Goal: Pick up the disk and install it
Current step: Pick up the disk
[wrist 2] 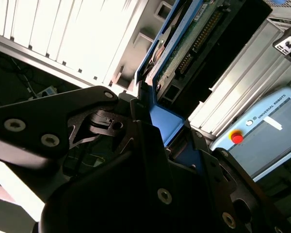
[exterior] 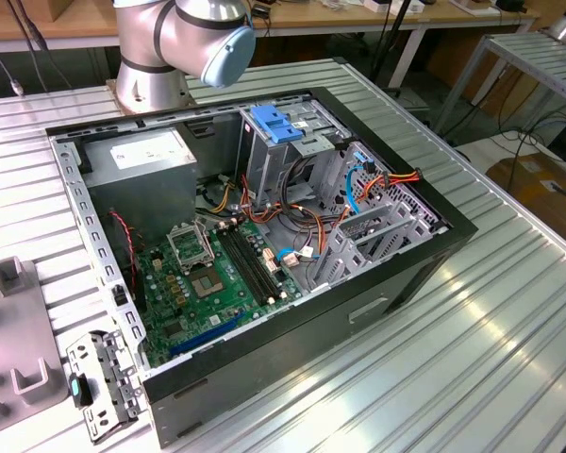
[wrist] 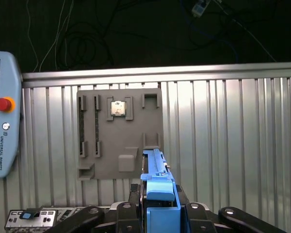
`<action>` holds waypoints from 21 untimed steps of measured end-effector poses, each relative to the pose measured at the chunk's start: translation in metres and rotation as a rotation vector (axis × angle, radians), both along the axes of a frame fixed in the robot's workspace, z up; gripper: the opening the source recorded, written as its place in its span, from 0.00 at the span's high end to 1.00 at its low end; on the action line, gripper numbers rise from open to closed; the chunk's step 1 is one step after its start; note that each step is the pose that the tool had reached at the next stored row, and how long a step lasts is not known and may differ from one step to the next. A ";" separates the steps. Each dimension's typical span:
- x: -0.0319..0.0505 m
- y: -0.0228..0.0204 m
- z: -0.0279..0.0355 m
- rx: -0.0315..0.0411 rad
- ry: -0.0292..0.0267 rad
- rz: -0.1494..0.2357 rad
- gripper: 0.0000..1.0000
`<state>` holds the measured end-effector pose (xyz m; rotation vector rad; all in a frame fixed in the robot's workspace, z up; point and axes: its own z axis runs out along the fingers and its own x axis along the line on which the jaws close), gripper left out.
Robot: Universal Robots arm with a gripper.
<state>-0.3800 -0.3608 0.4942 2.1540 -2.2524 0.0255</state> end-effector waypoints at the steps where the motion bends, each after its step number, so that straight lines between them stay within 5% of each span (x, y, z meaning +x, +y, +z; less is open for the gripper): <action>1: 0.0003 -0.0002 0.0000 0.0000 0.0000 0.000 0.63; 21: 0.0233 -0.0004 0.0000 0.0000 0.0000 0.000 0.63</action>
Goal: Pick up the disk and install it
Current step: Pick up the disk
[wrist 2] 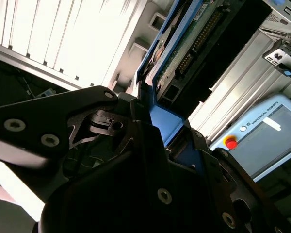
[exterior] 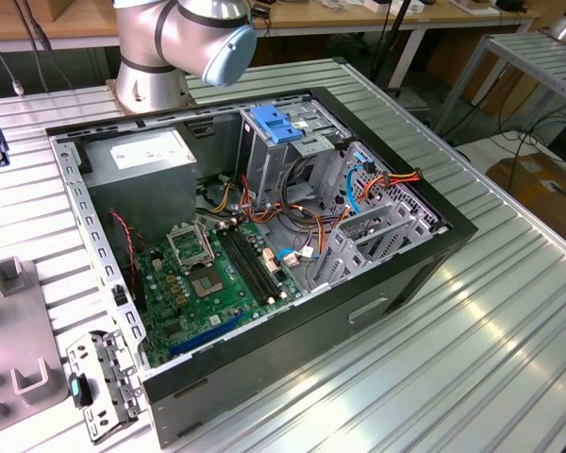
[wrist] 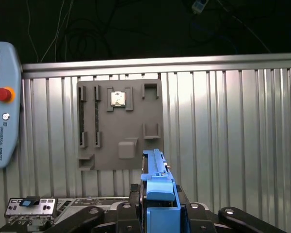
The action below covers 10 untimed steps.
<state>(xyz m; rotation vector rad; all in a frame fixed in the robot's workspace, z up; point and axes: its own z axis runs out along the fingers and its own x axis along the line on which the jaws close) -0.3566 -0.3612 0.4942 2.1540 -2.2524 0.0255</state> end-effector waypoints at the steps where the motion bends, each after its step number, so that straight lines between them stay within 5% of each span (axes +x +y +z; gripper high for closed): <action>1: 0.0010 0.0000 0.0000 0.0000 0.0000 0.000 0.63; 10: 0.0063 0.0000 0.0000 -0.0001 0.0001 0.000 0.63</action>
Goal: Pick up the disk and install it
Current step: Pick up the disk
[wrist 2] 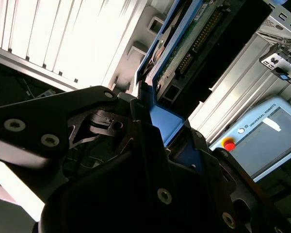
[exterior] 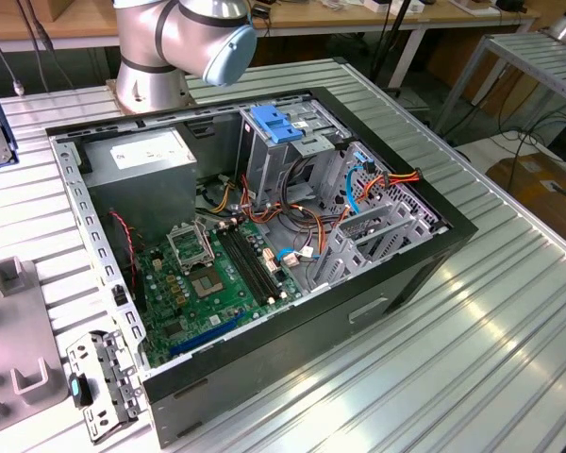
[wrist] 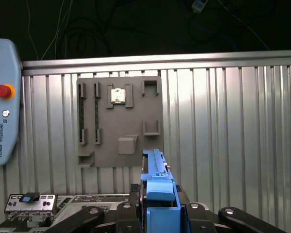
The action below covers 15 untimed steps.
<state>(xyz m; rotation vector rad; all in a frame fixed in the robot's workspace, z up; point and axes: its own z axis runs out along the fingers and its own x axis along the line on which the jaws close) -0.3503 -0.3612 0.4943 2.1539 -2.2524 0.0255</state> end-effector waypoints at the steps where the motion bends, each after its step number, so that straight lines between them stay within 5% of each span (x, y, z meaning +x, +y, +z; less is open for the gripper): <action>1: 0.0000 0.0000 0.0000 0.0000 -0.0001 0.000 0.63; 10: 0.0007 -0.0029 0.0000 0.0001 -0.0001 0.000 0.63; 15: 0.0125 -0.0030 0.0000 0.0000 -0.0001 0.000 0.63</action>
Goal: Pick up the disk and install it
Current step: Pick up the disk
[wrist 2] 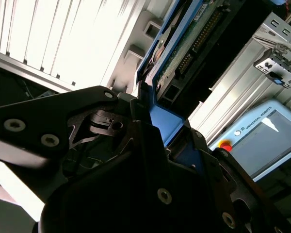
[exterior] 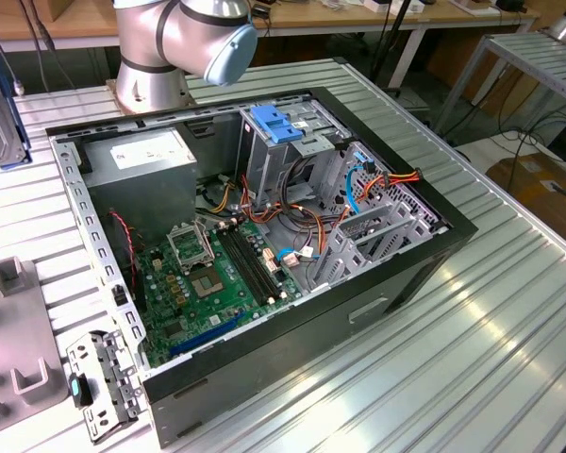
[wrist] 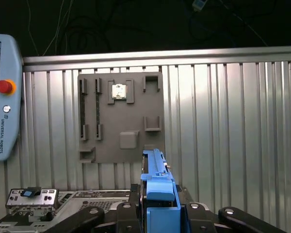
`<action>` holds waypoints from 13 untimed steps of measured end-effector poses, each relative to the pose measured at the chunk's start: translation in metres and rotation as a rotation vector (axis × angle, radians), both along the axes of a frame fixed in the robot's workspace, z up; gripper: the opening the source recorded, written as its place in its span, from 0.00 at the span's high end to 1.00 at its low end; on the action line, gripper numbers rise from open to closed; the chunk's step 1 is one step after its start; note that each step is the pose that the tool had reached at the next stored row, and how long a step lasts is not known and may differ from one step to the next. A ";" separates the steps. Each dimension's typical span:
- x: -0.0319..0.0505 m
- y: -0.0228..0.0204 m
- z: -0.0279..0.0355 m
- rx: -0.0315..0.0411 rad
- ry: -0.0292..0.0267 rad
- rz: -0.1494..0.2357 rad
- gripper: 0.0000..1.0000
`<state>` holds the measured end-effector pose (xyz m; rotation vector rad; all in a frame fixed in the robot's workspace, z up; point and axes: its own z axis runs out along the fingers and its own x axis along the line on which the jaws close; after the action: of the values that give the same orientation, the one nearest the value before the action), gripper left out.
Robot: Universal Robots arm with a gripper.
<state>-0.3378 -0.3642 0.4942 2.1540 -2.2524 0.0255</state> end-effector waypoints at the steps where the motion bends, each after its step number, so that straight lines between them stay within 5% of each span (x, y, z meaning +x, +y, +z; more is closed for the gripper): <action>1: 0.0021 0.0000 0.0000 0.0000 0.0000 0.000 0.63; 13: 0.0122 -0.0059 0.0000 0.0000 0.0000 0.000 0.63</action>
<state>-0.3256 -0.3701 0.4942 2.1540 -2.2523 0.0255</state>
